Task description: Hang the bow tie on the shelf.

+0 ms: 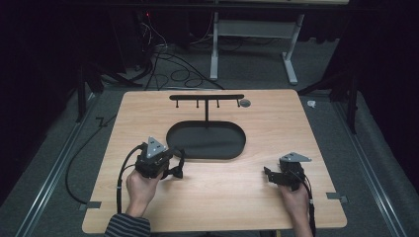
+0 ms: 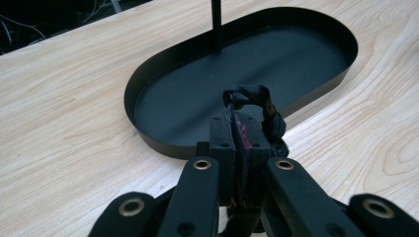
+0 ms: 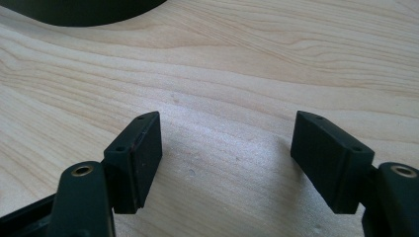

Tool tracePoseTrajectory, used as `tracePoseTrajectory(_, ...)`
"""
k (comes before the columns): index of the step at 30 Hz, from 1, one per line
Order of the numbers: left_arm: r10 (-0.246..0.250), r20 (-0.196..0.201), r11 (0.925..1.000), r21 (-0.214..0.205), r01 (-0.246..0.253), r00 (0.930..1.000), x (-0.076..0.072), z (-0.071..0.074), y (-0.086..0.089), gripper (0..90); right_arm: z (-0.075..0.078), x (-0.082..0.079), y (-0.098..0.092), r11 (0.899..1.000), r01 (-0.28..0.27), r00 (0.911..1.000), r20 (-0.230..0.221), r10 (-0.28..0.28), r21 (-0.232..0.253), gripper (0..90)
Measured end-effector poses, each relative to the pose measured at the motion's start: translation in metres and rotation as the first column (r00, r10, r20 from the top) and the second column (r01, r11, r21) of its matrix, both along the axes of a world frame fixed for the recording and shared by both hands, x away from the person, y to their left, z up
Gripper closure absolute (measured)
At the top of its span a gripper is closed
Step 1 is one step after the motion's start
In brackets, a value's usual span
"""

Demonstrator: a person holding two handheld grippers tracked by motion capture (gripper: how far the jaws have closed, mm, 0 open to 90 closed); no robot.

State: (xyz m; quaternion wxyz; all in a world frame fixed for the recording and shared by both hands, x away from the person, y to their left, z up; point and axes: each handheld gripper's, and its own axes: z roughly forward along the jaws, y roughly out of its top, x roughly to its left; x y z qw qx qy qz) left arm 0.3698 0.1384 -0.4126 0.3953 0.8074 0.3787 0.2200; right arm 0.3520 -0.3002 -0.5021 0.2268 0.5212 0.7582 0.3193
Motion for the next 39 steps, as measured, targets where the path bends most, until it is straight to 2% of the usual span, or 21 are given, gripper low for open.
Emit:
tracePoseTrajectory(2, -0.003, 0.005, 1.0, 0.003, 0.003, 1.0, 0.0, 0.002, -0.001, 87.2, 0.0, 0.0, 0.0, 1.0, 0.0, 1.0, 0.0, 0.0, 0.0, 29.2)
tracePoseTrajectory(7, -0.012, -0.001, 0.9997, -0.024, 0.012, 0.9999, 0.002, 0.008, 0.0, 87.2, 0.0, 0.0, 0.0, 1.0, -0.001, 1.0, 0.0, 0.001, -0.001, 29.1)
tracePoseTrajectory(20, -0.027, 0.007, 0.998, -0.057, 0.027, 0.9996, 0.005, 0.021, 0.001, 87.2, 0.0, 0.0, 0.0, 1.0, -0.001, 1.0, 0.0, 0.001, -0.001, 29.1)
tracePoseTrajectory(24, -0.03, 0.011, 0.9985, -0.046, 0.03, 0.9995, 0.006, 0.023, 0.0, 87.2, 0.0, 0.0, 0.0, 1.0, -0.001, 1.0, 0.0, 0.001, -0.001, 29.1)
tracePoseTrajectory(34, -0.046, 0.011, 0.9976, -0.051, 0.046, 0.9989, 0.011, 0.031, -0.004, 87.3, 0.0, 0.0, 0.0, 1.0, -0.001, 1.0, 0.0, 0.001, 0.0, 29.0)
tracePoseTrajectory(39, -0.044, 0.016, 0.9967, -0.067, 0.045, 0.9989, 0.015, 0.036, -0.004, 87.2, 0.0, 0.0, 0.0, 1.0, 0.0, 1.0, -0.002, 0.0, 0.001, 29.0)
